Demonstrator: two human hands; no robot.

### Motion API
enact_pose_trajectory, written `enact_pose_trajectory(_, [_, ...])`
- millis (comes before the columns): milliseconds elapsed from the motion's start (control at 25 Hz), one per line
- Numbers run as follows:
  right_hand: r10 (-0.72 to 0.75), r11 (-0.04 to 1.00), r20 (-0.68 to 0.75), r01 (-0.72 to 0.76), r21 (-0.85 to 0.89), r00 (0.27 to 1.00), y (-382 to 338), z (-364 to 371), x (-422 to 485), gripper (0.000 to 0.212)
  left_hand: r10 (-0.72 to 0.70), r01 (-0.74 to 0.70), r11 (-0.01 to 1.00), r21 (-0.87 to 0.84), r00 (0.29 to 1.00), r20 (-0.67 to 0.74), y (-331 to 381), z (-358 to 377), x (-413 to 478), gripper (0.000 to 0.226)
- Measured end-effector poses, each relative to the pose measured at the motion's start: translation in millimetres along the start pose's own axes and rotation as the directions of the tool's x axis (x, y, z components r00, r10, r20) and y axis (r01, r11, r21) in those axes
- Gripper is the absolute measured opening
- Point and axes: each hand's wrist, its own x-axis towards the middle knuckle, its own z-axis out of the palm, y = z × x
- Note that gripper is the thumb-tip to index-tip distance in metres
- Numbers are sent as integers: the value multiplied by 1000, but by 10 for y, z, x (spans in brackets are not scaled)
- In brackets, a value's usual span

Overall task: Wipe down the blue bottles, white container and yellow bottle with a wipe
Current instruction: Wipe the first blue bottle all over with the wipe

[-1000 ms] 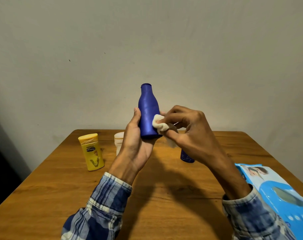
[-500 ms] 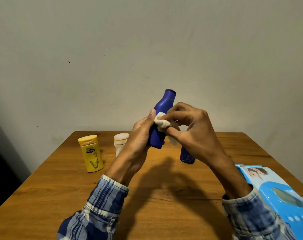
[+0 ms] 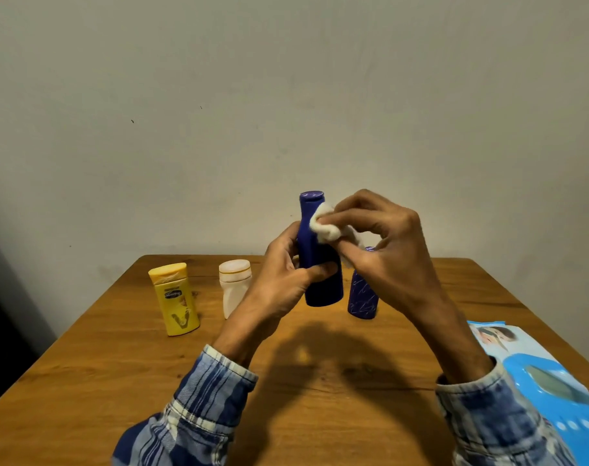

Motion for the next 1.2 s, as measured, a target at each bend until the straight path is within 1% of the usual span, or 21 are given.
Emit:
enact_pose_trajectory(40, [-22,1000,34,22,-7,999,-13,2,-4,25,1,-1,1000,14,1000,0,-5,1,0,54])
enact_pose_trajectory(80, [-24,1000,1,24,-19,1000,-20,9,-1,25,4,-4,999,38,1000,-1,1,3,-2,55])
enact_pose_trajectory(160, [-4,999,-132,-2,-43,991,-41,40,-4,26,16,-15,994,104,1000,-6,12,-4,-5,53])
enact_pose_trajectory(200, [-10,998,-140,1,-66,990,-57,69,-12,26,24,-22,991,133,1000,-15,6,-14,-2,53])
enact_pose_trajectory(280, [-66,988,-21,62,-144,998,-88,115,-36,26,32,-23,985,170,998,-51,-21,-26,8,53])
enact_pose_trajectory(320, [-80,983,15,81,-167,997,-83,117,-39,26,30,-17,982,188,997,-67,-40,-29,15,52])
enact_pose_trajectory(360, [-68,984,-8,66,-164,998,-76,105,-30,27,27,-9,976,217,996,-79,-53,-31,23,50])
enact_pose_trajectory(440, [-33,988,-91,19,-152,995,-78,90,-20,27,41,-8,953,303,994,-104,-62,-24,33,55])
enact_pose_trajectory(480, [-38,983,-70,25,-182,997,-102,98,-18,25,62,-19,943,332,991,-120,-59,-21,35,55])
enact_pose_trajectory(560, [-65,956,81,86,-279,995,-155,140,-44,22,94,-31,932,362,983,-158,-42,1,18,49])
enact_pose_trajectory(600, [-70,949,121,103,-298,990,-167,151,-53,20,102,-33,930,366,980,-170,-42,8,13,48])
enact_pose_trajectory(640, [-61,952,109,91,-291,992,-160,143,-47,20,104,-36,931,364,980,-170,-45,4,12,49])
enact_pose_trajectory(720, [-46,972,1,45,-229,999,-108,91,-16,23,90,-38,941,335,986,-140,-48,-20,29,53])
enact_pose_trajectory(800, [-3,988,-89,-11,-153,996,-49,12,10,25,44,-30,974,226,997,-56,-37,-37,40,55])
enact_pose_trajectory(880, [60,994,-130,-71,-79,990,-32,-24,11,24,-2,-3,997,81,998,59,-13,-42,22,51])
enact_pose_trajectory(960, [64,997,-109,-68,-34,992,-62,12,6,22,-30,33,999,-31,994,108,-6,-53,18,49])
enact_pose_trajectory(1040, [10,1000,-31,-11,-25,999,-79,44,6,22,-43,52,992,-115,996,76,-3,-50,39,50])
enact_pose_trajectory(1080, [8,1000,-5,-8,-8,1000,-63,37,10,21,-48,54,988,-147,998,41,0,-39,45,50])
enact_pose_trajectory(1120, [43,999,-6,-43,23,999,-33,18,20,19,-51,52,983,-175,999,14,9,-27,43,50])
enact_pose_trajectory(1200, [132,990,-55,-129,65,990,14,-15,25,14,-43,44,975,-217,999,5,33,-5,25,48])
